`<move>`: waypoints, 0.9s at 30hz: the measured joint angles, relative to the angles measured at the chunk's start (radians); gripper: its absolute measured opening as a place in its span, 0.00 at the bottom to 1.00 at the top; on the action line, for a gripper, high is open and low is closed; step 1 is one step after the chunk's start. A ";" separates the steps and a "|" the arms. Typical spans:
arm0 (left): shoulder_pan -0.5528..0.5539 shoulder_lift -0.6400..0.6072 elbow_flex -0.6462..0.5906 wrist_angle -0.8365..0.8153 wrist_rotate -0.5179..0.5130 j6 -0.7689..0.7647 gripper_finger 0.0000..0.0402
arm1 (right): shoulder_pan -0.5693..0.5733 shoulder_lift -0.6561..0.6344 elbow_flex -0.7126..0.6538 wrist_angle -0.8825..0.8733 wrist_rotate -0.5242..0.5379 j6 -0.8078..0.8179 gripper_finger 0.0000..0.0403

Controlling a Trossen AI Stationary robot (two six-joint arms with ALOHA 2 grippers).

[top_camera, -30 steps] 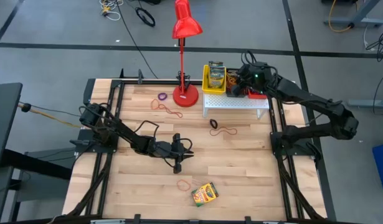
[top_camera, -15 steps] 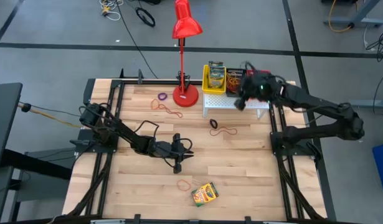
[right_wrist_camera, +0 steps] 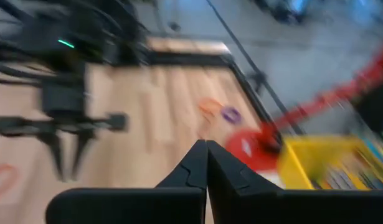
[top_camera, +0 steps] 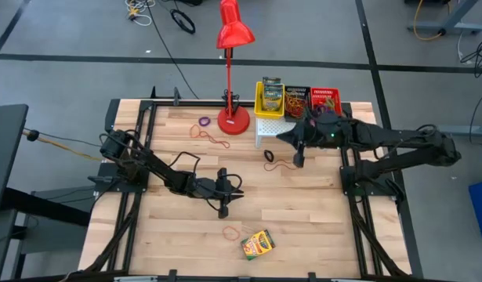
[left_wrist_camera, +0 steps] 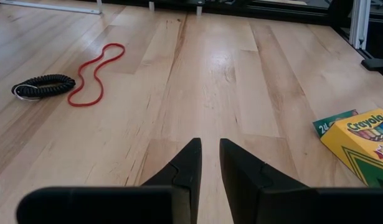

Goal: Pick & Place Office Desk Supplies
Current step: Put the orange rubber band into the black bin on the shelf

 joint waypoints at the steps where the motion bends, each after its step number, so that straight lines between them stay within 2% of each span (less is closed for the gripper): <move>1: 0.000 0.000 0.000 0.000 0.000 0.000 0.16 | 0.012 0.000 -0.006 0.031 -0.017 -0.014 0.01; 3: 0.000 0.000 0.000 0.000 0.000 0.000 0.16 | 0.029 -0.002 -0.044 0.127 -0.068 -0.035 0.01; 7: 0.000 0.000 0.000 0.000 0.000 0.000 0.16 | 0.031 0.000 -0.173 0.365 -0.238 -0.059 0.01; 9: 0.000 0.000 0.000 0.000 0.000 0.000 0.16 | 0.033 0.000 -0.241 0.459 -0.260 -0.060 0.01; 13: 0.000 0.000 0.000 0.007 -0.001 0.011 0.16 | 0.062 0.000 -0.351 0.532 -0.261 -0.056 0.00; 18: 0.011 -0.001 0.000 0.121 -0.003 0.102 0.16 | 0.137 0.000 -0.451 0.542 -0.233 -0.044 0.00; 22: 0.012 -0.001 0.000 0.203 -0.001 0.073 0.16 | 0.212 0.000 -0.513 0.587 -0.183 -0.020 0.00; 27: 0.025 -0.001 0.014 0.234 -0.016 -0.002 0.16 | 0.296 0.000 -0.649 0.760 -0.144 0.031 0.00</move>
